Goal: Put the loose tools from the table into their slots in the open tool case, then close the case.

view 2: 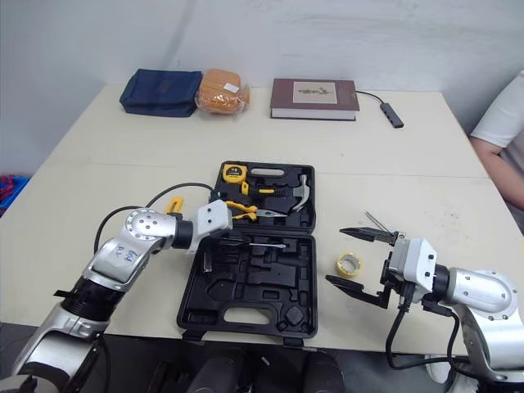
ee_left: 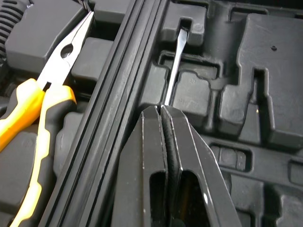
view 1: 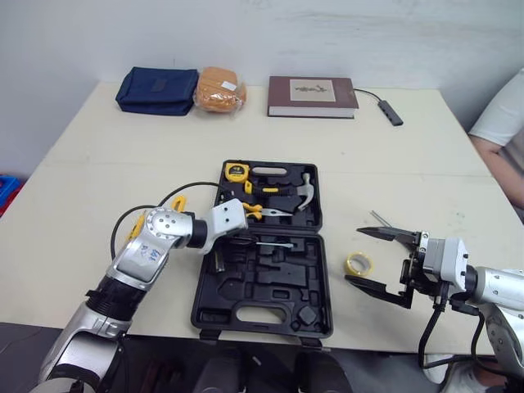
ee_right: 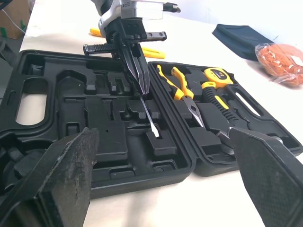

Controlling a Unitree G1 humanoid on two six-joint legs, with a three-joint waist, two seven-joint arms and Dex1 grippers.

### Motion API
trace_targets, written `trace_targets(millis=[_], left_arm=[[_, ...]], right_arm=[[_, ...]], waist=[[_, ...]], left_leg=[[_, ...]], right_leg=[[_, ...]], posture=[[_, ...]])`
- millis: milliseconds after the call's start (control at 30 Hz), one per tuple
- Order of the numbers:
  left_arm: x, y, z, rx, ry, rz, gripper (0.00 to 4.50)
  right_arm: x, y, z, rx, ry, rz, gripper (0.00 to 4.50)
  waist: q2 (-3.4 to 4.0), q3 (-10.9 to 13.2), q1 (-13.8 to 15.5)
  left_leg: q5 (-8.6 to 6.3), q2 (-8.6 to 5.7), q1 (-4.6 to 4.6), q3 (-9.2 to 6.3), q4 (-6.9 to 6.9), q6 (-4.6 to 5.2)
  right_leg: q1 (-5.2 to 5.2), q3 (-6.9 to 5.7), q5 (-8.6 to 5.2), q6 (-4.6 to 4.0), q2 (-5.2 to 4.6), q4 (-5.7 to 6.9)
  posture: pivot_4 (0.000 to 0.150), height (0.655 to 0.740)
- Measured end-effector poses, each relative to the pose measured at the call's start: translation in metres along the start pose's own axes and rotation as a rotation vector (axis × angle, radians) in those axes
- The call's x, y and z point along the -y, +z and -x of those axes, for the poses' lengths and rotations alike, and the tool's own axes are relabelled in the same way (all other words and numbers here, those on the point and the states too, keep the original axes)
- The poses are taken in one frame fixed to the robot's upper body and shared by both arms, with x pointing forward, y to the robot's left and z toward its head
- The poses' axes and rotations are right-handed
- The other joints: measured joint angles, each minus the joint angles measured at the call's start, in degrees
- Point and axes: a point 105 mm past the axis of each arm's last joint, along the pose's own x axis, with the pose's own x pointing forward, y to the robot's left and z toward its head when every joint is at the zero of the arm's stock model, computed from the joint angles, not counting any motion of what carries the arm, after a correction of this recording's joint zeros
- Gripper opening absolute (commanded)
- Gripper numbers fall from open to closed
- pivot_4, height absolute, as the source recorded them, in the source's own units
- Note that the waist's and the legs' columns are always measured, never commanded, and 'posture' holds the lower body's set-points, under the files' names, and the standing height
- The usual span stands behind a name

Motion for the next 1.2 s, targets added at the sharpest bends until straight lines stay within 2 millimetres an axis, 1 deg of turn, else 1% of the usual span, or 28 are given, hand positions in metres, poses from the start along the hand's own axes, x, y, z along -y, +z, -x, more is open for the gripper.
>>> trace_targets(millis=[100, 200, 233, 333, 367, 433, 467, 533, 600, 633, 700, 733, 767, 833, 867, 900, 933, 1033, 1100, 1133, 1167, 1200], left_arm=[[-0.002, 0.000, 0.001, 0.085, 0.003, 0.011, 0.03], [-0.004, 0.003, 0.006, 0.194, -0.023, 0.047, 0.03], [-0.005, 0.006, 0.009, 0.223, -0.029, 0.055, 0.03], [-0.010, 0.021, 0.032, 0.344, -0.043, 0.039, 0.03], [-0.011, 0.028, 0.050, 0.389, -0.047, 0.010, 0.03], [-0.017, 0.032, 0.074, 0.405, -0.004, -0.016, 0.51], [-0.019, 0.029, 0.089, 0.380, 0.031, -0.019, 0.75], [-0.022, 0.015, 0.115, 0.318, 0.111, 0.005, 1.62], [-0.024, -0.008, 0.143, 0.258, 0.220, 0.066, 2.55], [-0.027, -0.022, 0.160, 0.227, 0.290, 0.101, 2.99], [-0.030, -0.040, 0.187, 0.199, 0.407, 0.145, 3.92], [-0.030, -0.050, 0.205, 0.194, 0.490, 0.159, 4.40], [-0.025, -0.064, 0.223, 0.176, 0.568, 0.178, 4.46], [-0.015, -0.090, 0.249, 0.134, 0.682, 0.232, 4.46], [-0.009, -0.101, 0.259, 0.112, 0.726, 0.255, 4.46], [-0.005, -0.108, 0.264, 0.096, 0.748, 0.267, 4.46], [0.003, -0.120, 0.275, 0.060, 0.788, 0.286, 4.46], [0.027, -0.159, 0.324, -0.026, 1.017, 0.391, 4.46], [0.038, -0.171, 0.348, -0.052, 1.122, 0.439, 4.46], [0.041, -0.174, 0.354, -0.059, 1.150, 0.449, 4.46], [0.042, -0.175, 0.355, -0.060, 1.158, 0.451, 4.46], [0.045, -0.178, 0.359, -0.067, 1.174, 0.463, 4.46]], right_arm=[[-0.001, -0.001, 0.001, -0.004, -0.001, -0.005, 4.50], [0.001, -0.005, 0.006, -0.022, -0.006, -0.014, 4.50], [0.002, -0.006, 0.008, -0.031, -0.006, -0.016, 4.50], [0.009, -0.008, 0.023, -0.075, -0.033, 0.001, 4.50], [0.013, -0.011, 0.037, -0.117, -0.054, 0.008, 4.50], [0.020, -0.013, 0.054, -0.157, -0.097, 0.014, 4.50], [0.024, -0.014, 0.066, -0.169, -0.135, 0.023, 4.50], [0.027, -0.018, 0.090, -0.203, -0.202, 0.016, 4.50], [0.024, -0.027, 0.113, -0.249, -0.255, -0.014, 4.50], [0.023, -0.031, 0.126, -0.265, -0.300, -0.024, 4.50], [0.023, -0.037, 0.147, -0.293, -0.384, -0.028, 4.50], [0.023, -0.042, 0.162, -0.320, -0.445, -0.025, 4.50], [0.023, -0.047, 0.179, -0.342, -0.527, -0.027, 4.50], [0.016, -0.057, 0.209, -0.393, -0.650, -0.067, 4.50], [0.010, -0.062, 0.220, -0.422, -0.686, -0.086, 4.50], [0.007, -0.064, 0.225, -0.432, -0.705, -0.089, 4.50], [0.003, -0.067, 0.233, -0.455, -0.731, -0.093, 4.50], [-0.025, -0.081, 0.270, -0.553, -0.872, -0.166, 4.50], [-0.037, -0.085, 0.287, -0.591, -0.954, -0.192, 4.50], [-0.041, -0.086, 0.294, -0.604, -0.991, -0.195, 4.50], [-0.042, -0.086, 0.297, -0.609, -1.005, -0.196, 4.50], [-0.047, -0.087, 0.304, -0.631, -1.044, -0.200, 4.50]], waist=[[0.08, -0.05, 0.04], [-0.14, 0.17, 0.08], [-0.23, 0.34, 0.07], [-0.30, 0.56, 0.07], [-0.30, 0.63, 0.05], [-0.30, 0.64, 0.05], [-0.29, 0.64, -0.09], [-0.24, 0.67, -0.18], [-0.23, 0.74, -0.13], [-0.25, 0.82, -0.13], [-0.24, 1.01, -0.14], [-0.22, 1.04, -0.17], [-0.21, 1.04, -0.18], [-0.20, 1.06, -0.21], [-0.20, 1.06, -0.21], [-0.20, 1.07, -0.23], [-0.18, 1.07, -0.26], [-0.20, 1.08, -0.14], [-0.20, 1.10, -0.16], [-0.19, 1.10, -0.17], [-0.19, 1.10, -0.18], [-0.17, 1.11, -0.21]], left_leg=[[0.01, 0.04, -0.10, 0.02, 0.01, -0.05], [0.05, 0.05, -0.33, 0.02, 0.08, -0.03], [0.14, 0.05, -0.41, 0.02, 0.10, 0.11], [0.18, 0.05, -0.56, 0.02, 0.10, 0.29], [0.17, 0.05, -0.62, 0.02, 0.05, 0.29], [0.17, 0.06, -0.64, 0.02, 0.03, 0.29], [0.17, 0.07, -0.65, 0.03, -0.03, 0.30], [0.13, 0.09, -0.62, 0.09, -0.08, 0.34], [0.06, 0.21, -0.63, 0.09, -0.08, 0.32], [0.04, 0.26, -0.63, 0.08, -0.06, 0.30], [-0.13, 0.27, -0.63, 0.08, -0.04, 0.30], [-0.33, 0.28, -0.63, 0.08, -0.04, 0.05], [-0.41, 0.28, -0.59, 0.09, -0.05, -0.02], [-0.51, 0.28, -0.53, 0.11, -0.11, -0.07], [-0.52, 0.29, -0.52, 0.13, -0.11, -0.07], [-0.53, 0.29, -0.51, 0.15, -0.13, -0.07], [-0.55, 0.28, -0.51, 0.19, -0.14, -0.06], [-0.66, 0.29, -0.48, 0.20, -0.31, 0.05], [-0.76, 0.27, -0.43, 0.21, -0.31, 0.20], [-0.78, 0.27, -0.38, 0.23, -0.31, 0.24], [-0.79, 0.27, -0.34, 0.23, -0.31, 0.25], [-0.81, 0.28, -0.27, 0.23, -0.31, 0.26]], right_leg=[[-0.12, -0.01, -0.01, -0.04, 0.03, 0.03], [-0.32, -0.05, 0.01, -0.08, 0.04, 0.06], [-0.37, -0.06, 0.01, -0.09, 0.04, 0.05], [-0.44, -0.11, 0.02, -0.09, 0.05, -0.07], [-0.45, -0.16, 0.02, -0.09, 0.10, -0.06], [-0.42, -0.19, 0.02, -0.08, 0.17, -0.08], [-0.42, -0.20, 0.02, -0.07, 0.20, -0.16], [-0.41, -0.18, 0.01, -0.06, 0.60, -0.26], [-0.39, -0.15, 0.02, -0.06, 0.75, -0.39], [-0.40, -0.12, 0.02, -0.06, 0.79, -0.41], [-0.43, -0.07, 0.02, -0.06, 0.77, -0.61], [-0.43, -0.02, 0.02, -0.06, 0.71, -0.63], [-0.43, 0.02, 0.02, -0.06, 0.37, -0.65], [-0.43, -0.08, -0.02, -0.11, 0.23, -0.65], [-0.44, -0.09, -0.03, -0.12, 0.20, -0.64], [-0.46, -0.08, -0.03, -0.12, 0.17, -0.65], [-0.47, -0.07, -0.03, -0.12, 0.15, -0.65], [-0.51, -0.08, -0.08, -0.14, 0.13, -0.71], [-0.49, -0.06, -0.08, -0.15, 0.07, -0.71], [-0.46, -0.03, -0.08, -0.14, 0.04, -0.71], [-0.46, -0.01, -0.07, -0.14, 0.03, -0.71], [-0.48, 0.03, -0.07, -0.15, 0.03, -0.71]], posture=[[0.150, 0.7400], [0.150, 0.7400], [0.150, 0.7400], [0.150, 0.7400], [0.150, 0.7400], [0.150, 0.7400], [0.150, 0.7400], [0.150, 0.7400], [0.150, 0.7400], [0.150, 0.7400], [0.150, 0.7400], [0.150, 0.7400], [0.150, 0.7400], [0.150, 0.7400], [0.150, 0.7400], [0.150, 0.7400], [0.150, 0.7400], [0.150, 0.7400], [0.150, 0.7400], [0.150, 0.7400], [0.150, 0.7400], [0.150, 0.7400]])
